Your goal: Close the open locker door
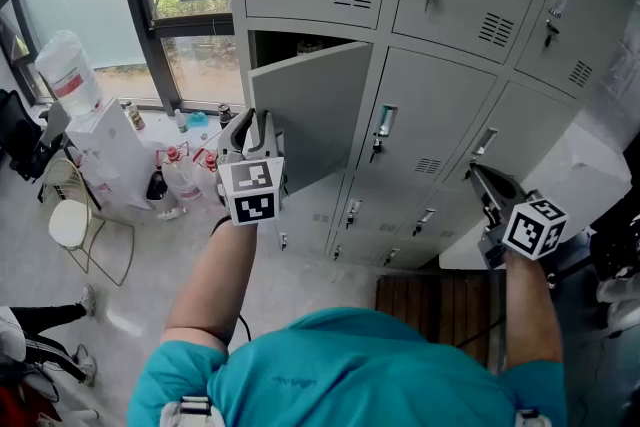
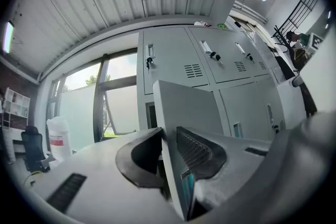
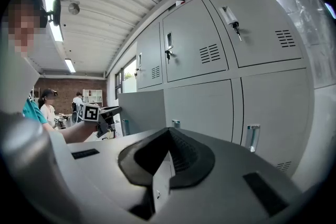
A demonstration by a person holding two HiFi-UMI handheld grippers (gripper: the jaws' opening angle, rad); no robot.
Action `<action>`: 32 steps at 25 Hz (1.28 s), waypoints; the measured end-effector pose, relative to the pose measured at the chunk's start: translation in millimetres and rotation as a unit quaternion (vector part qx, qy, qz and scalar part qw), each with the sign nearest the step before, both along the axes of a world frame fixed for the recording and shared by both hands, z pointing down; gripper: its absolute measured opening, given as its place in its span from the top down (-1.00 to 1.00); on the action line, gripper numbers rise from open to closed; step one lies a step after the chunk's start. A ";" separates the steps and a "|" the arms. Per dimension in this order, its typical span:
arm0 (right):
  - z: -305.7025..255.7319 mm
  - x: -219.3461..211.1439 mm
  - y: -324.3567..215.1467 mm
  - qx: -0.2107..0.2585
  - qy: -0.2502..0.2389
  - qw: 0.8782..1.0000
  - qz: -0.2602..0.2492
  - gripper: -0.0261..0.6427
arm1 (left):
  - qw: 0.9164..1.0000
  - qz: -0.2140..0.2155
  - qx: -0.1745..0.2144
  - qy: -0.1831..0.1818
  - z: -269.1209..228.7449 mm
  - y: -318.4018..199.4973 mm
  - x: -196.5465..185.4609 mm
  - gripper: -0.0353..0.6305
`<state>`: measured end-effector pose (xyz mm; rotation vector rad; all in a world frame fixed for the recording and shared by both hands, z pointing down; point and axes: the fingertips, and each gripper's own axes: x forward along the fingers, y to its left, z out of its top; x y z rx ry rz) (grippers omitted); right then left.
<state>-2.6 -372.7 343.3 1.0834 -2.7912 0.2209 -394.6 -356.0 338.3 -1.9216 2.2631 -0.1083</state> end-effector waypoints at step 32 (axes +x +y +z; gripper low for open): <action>26.4 -78.7 -15.4 -0.027 -0.010 0.995 0.100 0.95 | 0.988 0.025 -0.045 -0.147 3.1 -150.1 -79.9 0.65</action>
